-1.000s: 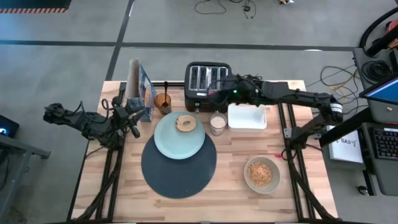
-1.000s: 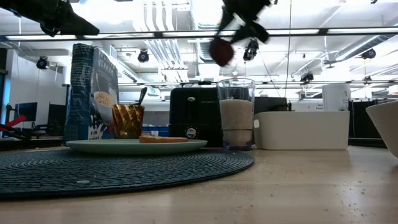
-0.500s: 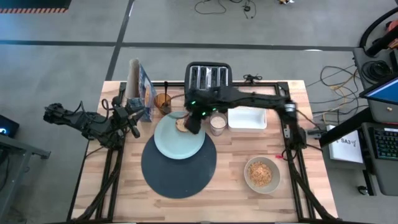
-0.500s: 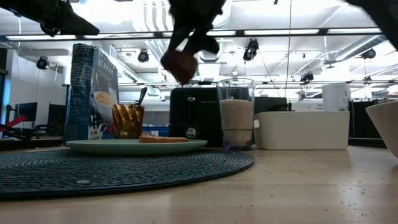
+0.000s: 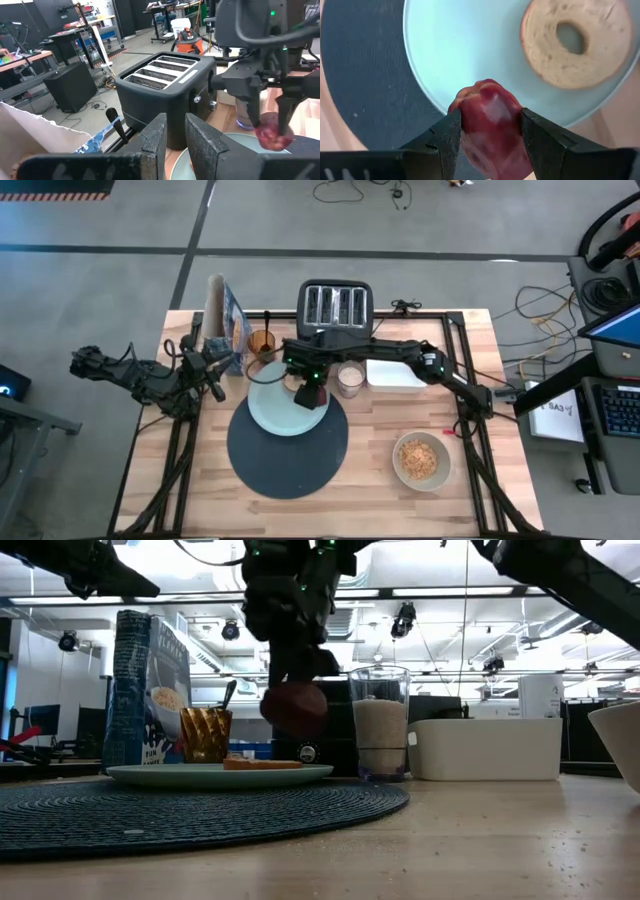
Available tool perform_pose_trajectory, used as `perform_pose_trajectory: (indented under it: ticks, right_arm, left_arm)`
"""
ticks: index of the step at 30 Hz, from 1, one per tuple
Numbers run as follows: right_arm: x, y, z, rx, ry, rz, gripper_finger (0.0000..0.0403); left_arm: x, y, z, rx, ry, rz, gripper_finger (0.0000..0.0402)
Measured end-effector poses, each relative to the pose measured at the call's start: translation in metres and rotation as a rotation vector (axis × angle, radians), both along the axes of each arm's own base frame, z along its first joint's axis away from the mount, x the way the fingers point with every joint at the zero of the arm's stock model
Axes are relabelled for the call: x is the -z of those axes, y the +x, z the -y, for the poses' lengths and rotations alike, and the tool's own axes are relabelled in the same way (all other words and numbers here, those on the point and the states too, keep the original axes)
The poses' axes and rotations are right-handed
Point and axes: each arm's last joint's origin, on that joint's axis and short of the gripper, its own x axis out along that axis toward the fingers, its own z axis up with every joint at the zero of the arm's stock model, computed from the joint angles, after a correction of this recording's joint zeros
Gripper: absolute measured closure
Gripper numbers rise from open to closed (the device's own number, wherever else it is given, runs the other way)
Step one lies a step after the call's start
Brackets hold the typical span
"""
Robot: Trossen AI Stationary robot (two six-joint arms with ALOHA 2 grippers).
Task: Arrange a breakfast setting
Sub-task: Put the apple on the blue plate, then put the spoon on the table mat
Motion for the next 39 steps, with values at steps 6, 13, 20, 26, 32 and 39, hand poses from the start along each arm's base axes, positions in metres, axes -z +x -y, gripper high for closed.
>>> perform_pose_trajectory:
  ticks: [6, 13, 20, 26, 32, 39]
  right_arm:
    - [0.006, 0.009, 0.0, -0.039, -0.016, 0.062, 0.0225]
    - [0.023, 0.018, -0.001, -0.042, -0.013, 0.053, 0.0222]
    - [0.03, 0.02, 0.001, -0.04, -0.011, 0.042, 0.0184]
    - [0.029, 0.02, 0.002, -0.065, -0.023, 0.05, 0.0161]
    - [0.007, 0.018, 0.003, -0.157, -0.082, 0.155, 0.0164]
    - [-0.024, 0.012, -0.008, -0.317, -0.155, 0.282, 0.0178]
  left_arm:
    - [0.0, 0.0, 0.0, 0.0, 0.0, 0.0, 0.0349]
    - [0.0, 0.0, 0.0, 0.0, 0.001, -0.001, 0.0349]
    - [0.0, 0.0, 0.0, 0.0, 0.001, -0.001, 0.0349]
    - [0.0, 0.0, 0.0, 0.0, 0.001, -0.001, 0.0349]
    - [0.0, 0.0, 0.0, 0.0, 0.001, -0.003, 0.0349]
    - [0.0, 0.0, 0.0, -0.001, -0.002, 0.001, 0.0349]
